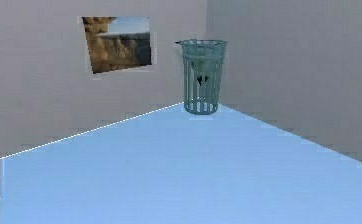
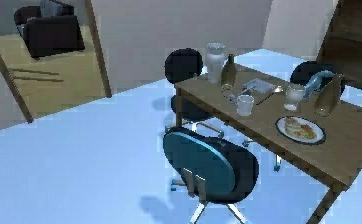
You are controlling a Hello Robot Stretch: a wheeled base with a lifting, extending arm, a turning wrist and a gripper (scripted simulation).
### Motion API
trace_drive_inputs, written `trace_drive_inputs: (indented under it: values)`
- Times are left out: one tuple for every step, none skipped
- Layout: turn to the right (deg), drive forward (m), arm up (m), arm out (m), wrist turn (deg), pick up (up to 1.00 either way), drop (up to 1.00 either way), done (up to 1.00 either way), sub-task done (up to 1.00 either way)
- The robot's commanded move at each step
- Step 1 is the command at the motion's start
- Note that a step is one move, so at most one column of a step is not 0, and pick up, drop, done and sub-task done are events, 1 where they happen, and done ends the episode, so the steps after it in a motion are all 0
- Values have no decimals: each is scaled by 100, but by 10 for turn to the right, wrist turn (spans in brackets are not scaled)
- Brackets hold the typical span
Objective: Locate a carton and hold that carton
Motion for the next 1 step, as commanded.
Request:
trace_drive_inputs:
  values:
    - [90, 0, 0, 0, 0, 0, 0, 0, 0]
